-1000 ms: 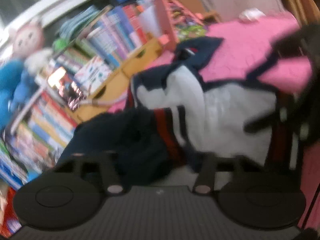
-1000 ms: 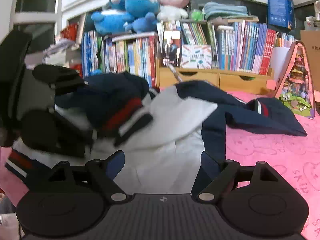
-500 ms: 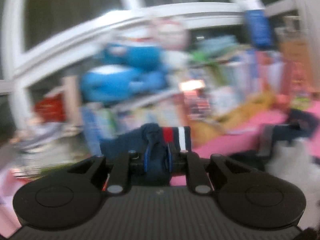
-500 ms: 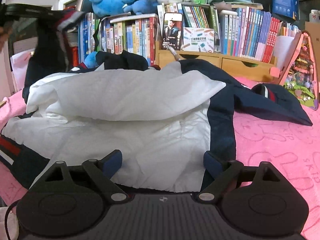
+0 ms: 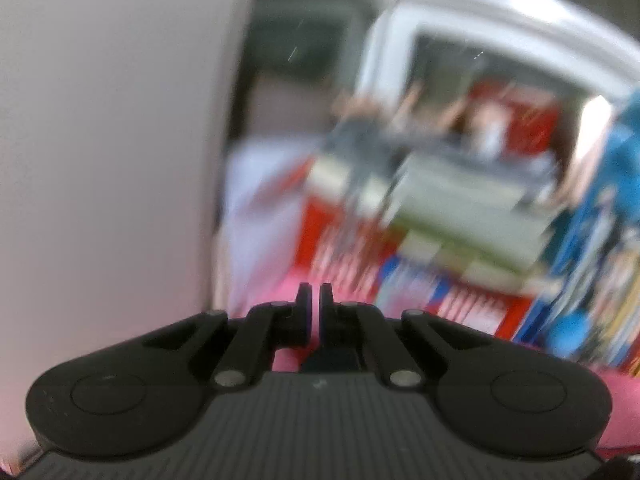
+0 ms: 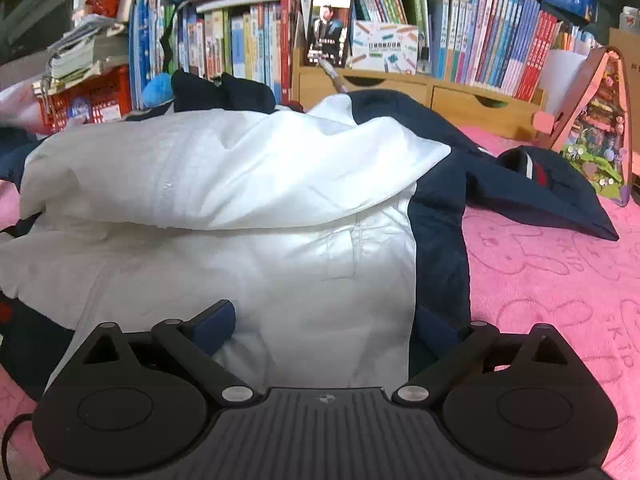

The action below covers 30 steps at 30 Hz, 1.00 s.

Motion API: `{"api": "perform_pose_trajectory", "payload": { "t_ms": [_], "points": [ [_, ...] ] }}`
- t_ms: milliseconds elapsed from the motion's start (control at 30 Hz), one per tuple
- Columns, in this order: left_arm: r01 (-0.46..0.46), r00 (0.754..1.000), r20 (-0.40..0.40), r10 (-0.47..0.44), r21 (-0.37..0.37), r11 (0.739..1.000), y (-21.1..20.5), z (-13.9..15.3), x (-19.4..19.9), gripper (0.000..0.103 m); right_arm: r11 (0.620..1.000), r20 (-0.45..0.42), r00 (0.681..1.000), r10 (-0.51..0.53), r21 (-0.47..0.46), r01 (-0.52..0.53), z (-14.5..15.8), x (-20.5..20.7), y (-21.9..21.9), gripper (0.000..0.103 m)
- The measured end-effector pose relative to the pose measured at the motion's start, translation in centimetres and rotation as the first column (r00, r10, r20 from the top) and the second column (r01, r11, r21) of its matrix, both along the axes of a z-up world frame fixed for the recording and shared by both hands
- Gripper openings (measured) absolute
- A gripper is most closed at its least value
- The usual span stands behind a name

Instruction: Fold clothes

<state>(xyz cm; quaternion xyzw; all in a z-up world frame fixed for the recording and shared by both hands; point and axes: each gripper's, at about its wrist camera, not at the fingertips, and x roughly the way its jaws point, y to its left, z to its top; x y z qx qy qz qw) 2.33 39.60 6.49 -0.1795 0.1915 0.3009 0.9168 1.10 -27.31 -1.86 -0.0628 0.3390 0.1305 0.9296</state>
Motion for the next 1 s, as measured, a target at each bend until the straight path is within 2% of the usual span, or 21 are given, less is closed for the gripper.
{"api": "perform_pose_trajectory", "payload": {
  "t_ms": [33,67,100,133,200,267,367,467,533,567,600,667,700,733,767,800,867,933,1000],
  "points": [
    [-0.002,1.0,-0.028,0.002,-0.018,1.0,0.0,-1.3,-0.3,0.004,1.0,-0.012,1.0,-0.002,-0.006,0.002,0.2,0.2,0.1,0.098],
    [0.003,0.999,-0.048,-0.004,-0.023,1.0,-0.1,-2.1,-0.9,0.009,1.0,-0.016,1.0,-0.005,-0.013,0.005,0.6,0.3,0.2,0.098],
    [0.016,0.998,-0.061,-0.018,-0.027,1.0,-0.2,-2.7,-1.5,0.02,1.0,-0.016,1.0,-0.008,-0.017,0.007,1.0,0.4,0.2,0.097],
    [0.037,0.997,-0.065,-0.039,-0.035,0.999,-0.5,-3.0,-1.8,0.026,1.0,-0.001,1.0,-0.008,-0.007,0.008,1.7,0.4,0.1,0.097],
    [0.056,0.997,-0.05,-0.06,-0.069,0.996,-1.1,-3.5,-2.1,0.055,1.0,0.029,1.0,-0.009,0.016,0.009,3.2,0.6,0.0,0.097],
    [0.067,0.997,-0.034,-0.071,-0.105,0.992,-1.7,-3.9,-2.2,0.075,0.997,0.071,0.997,0.004,0.08,-0.01,5.3,1.1,0.3,0.097],
    [0.033,0.997,-0.067,-0.042,-0.124,0.992,-2.0,-4.7,-0.9,0.075,0.985,0.119,0.991,0.063,0.155,-0.081,8.2,2.9,2.4,0.098],
    [-0.039,0.989,-0.147,0.019,-0.136,0.99,-1.6,-5.9,1.4,0.075,0.97,0.119,0.984,0.134,0.189,-0.155,9.2,6.2,5.3,0.098],
    [-0.07,0.982,-0.184,0.044,-0.137,0.988,-1.6,-6.8,2.3,0.074,0.965,0.079,0.984,0.161,0.198,-0.174,9.0,8.9,7.8,0.098],
    [-0.08,0.98,-0.192,0.057,-0.114,0.99,-1.9,-7.1,2.6,0.063,0.962,0.06,0.983,0.174,0.202,-0.183,8.8,10.3,9.1,0.097],
    [-0.081,0.977,-0.207,0.054,-0.121,0.989,-1.9,-7.3,2.9,0.031,0.96,0.034,0.982,0.185,0.206,-0.188,8.6,11.7,10.3,0.095],
    [-0.101,0.976,-0.207,0.066,-0.165,0.981,-1.8,-7.8,3.4,0.009,0.969,-0.072,0.982,0.175,0.192,-0.159,6.9,14.6,12.0,0.075],
    [-0.097,0.978,-0.199,0.061,-0.179,0.979,-1.8,-7.8,3.5,0.003,0.972,-0.125,0.978,0.169,0.184,-0.144,6.1,16.0,12.9,0.069],
    [-0.085,0.981,-0.184,0.052,-0.178,0.98,-1.7,-7.6,3.4,0.003,0.976,-0.177,0.971,0.162,0.175,-0.13,5.2,17.5,13.8,0.058],
    [-0.072,0.985,-0.168,0.043,-0.171,0.983,-1.6,-7.2,3.4,0.002,0.979,-0.229,0.961,0.154,0.166,-0.117,4.4,18.9,14.6,0.035],
    [-0.059,0.988,-0.152,0.034,-0.164,0.985,-1.5,-6.9,3.3,0.002,0.982,-0.274,0.951,0.144,0.157,-0.103,3.7,20.3,15.4,0.028],
    [-0.047,0.995,-0.088,0.035,-0.136,0.99,-0.7,-5.7,2.9,0.002,0.986,-0.297,0.948,0.112,0.149,-0.07,3.5,22.2,16.4,0.022],
    [-0.056,0.998,-0.006,0.055,-0.12,0.991,0.1,-4.2,2.1,0.002,0.982,-0.246,0.964,0.103,0.179,-0.06,5.1,23.5,17.1,0.021],
    [-0.087,0.993,0.076,0.09,-0.039,0.995,0.0,-2.6,1.2,0.001,0.971,-0.173,0.979,0.112,0.228,-0.071,7.1,24.6,18.0,0.02]
  ]
}}
